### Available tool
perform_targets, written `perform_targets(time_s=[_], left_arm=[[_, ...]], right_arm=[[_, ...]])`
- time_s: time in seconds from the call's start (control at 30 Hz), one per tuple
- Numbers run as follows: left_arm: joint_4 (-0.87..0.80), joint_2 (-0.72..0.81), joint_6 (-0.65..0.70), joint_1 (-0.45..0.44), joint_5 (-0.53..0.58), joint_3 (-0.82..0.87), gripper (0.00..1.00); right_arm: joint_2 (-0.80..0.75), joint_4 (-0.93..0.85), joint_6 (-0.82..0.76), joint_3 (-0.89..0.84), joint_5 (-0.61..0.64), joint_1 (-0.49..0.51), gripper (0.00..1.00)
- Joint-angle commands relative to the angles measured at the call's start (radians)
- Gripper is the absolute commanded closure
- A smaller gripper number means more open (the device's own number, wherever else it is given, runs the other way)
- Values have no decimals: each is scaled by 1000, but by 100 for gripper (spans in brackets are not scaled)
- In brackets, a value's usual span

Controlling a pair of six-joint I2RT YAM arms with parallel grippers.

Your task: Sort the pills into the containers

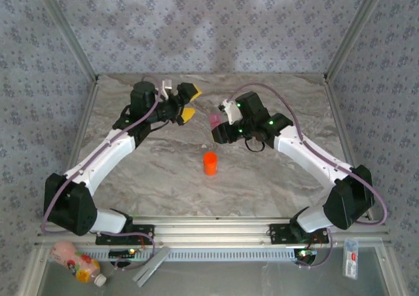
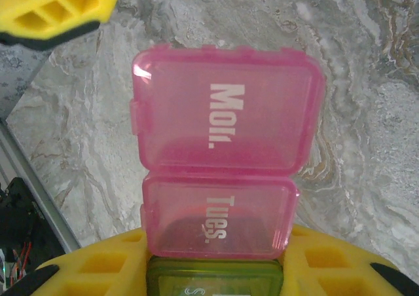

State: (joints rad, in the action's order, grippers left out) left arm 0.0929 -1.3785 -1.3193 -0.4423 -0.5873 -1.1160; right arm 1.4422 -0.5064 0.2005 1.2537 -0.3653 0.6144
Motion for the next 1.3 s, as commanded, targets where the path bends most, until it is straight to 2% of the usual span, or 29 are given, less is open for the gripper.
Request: perform_targets(time_s=[0.0,0.53,1.27], left_arm=[[71,1,-23,-24,-31,-48,5],[87,-43,-24,-91,-31,-24,6],[141,-111,-52,-116,12,-18,8]], right_arm=[[25,14,-3,2,-12,-11,62],[59,22,31,21,25,-24,63],[37,52,26,0,24,-27,64]])
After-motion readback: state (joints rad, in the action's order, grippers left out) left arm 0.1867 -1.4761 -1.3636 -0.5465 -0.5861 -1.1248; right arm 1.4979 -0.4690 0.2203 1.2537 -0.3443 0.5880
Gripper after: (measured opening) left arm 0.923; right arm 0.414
